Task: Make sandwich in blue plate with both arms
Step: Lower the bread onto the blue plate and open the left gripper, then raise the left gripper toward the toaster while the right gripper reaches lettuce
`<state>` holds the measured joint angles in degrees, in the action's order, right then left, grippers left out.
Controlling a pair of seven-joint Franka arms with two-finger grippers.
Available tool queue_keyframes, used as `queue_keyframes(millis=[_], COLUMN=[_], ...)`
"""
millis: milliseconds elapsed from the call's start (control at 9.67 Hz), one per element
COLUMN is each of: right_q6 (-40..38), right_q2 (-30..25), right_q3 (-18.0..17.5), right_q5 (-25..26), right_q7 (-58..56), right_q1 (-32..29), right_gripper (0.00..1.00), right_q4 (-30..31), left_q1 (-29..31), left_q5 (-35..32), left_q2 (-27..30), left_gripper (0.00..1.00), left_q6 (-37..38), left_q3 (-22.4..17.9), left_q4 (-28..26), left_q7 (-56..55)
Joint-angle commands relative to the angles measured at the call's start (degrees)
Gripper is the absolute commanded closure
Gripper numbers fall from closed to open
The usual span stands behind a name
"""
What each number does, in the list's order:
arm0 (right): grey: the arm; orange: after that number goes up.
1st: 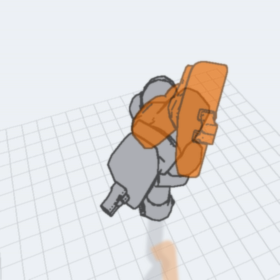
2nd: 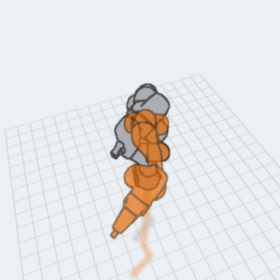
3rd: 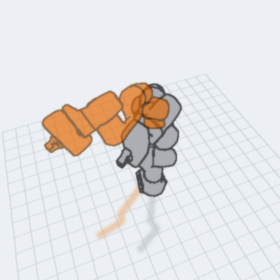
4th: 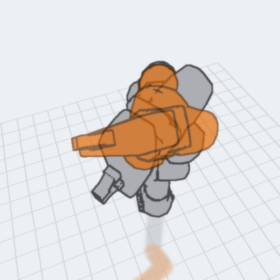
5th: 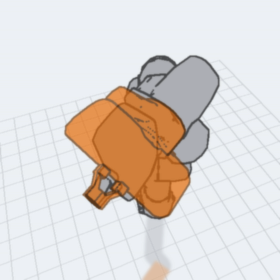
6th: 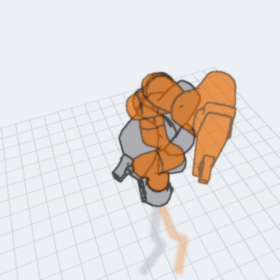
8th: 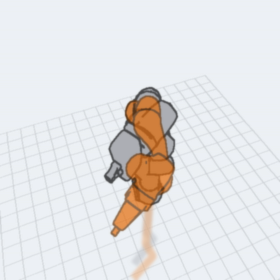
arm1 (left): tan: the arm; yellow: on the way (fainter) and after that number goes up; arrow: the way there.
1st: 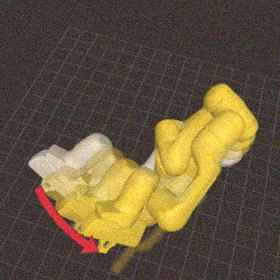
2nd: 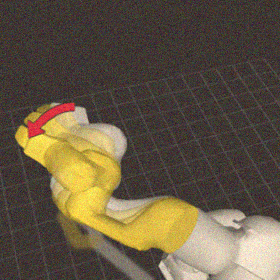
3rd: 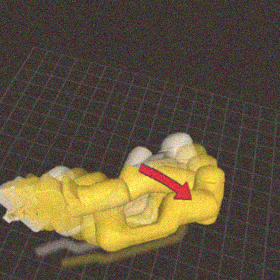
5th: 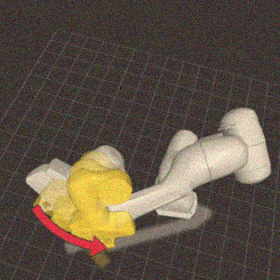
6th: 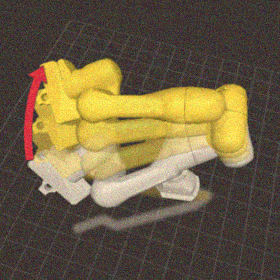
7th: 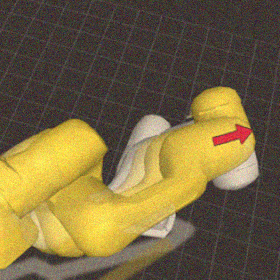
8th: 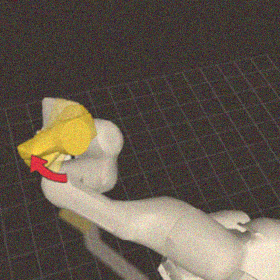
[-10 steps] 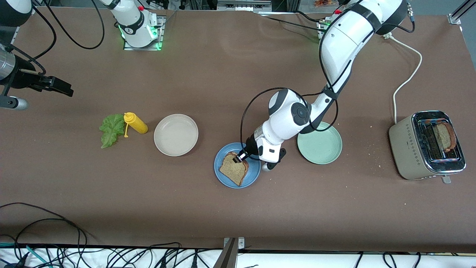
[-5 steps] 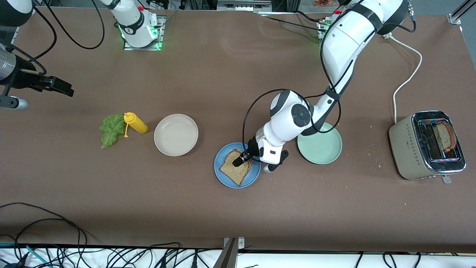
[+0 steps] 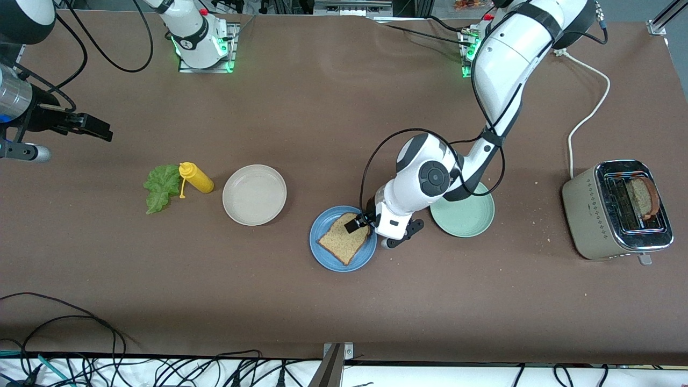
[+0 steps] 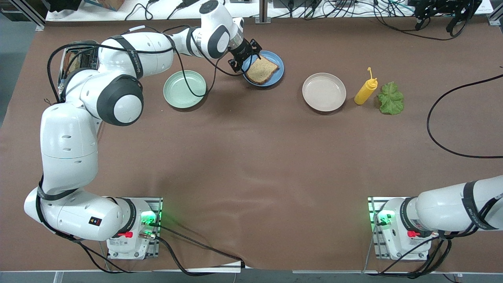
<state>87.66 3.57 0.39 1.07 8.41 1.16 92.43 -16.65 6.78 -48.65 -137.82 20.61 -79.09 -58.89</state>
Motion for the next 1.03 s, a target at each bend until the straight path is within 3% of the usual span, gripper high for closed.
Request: queue_keyframes(millis=[0,207,414,930], right_q6=[-0.82,-1.96,-5.04,-4.34], right_q2=[0.38,1.26,1.17,3.72], right_q3=[-0.03,-0.3,-0.39,0.49], right_q5=[-0.1,0.07,0.34,1.22], right_q7=[0.56,-0.14,-0.14,0.03], right_q1=[-0.1,0.33,1.04,0.69], right_gripper=[0.0,0.0,0.0,0.0], right_q4=[-1.02,-0.58,-0.76,-0.14], left_q1=[2.83,7.83,12.75,21.82], left_q5=[-1.16,-1.07,-1.33,-16.43], left_q2=[5.3,10.21,14.62,23.24], left_gripper=[0.0,0.0,0.0,0.0], left_q6=[13.31,24.12,28.55,40.86], left_q3=[0.04,0.13,-0.39,-0.22], left_q4=[-0.54,-0.89,-1.16,-1.07], left_q7=[3.25,6.31,6.51,9.12])
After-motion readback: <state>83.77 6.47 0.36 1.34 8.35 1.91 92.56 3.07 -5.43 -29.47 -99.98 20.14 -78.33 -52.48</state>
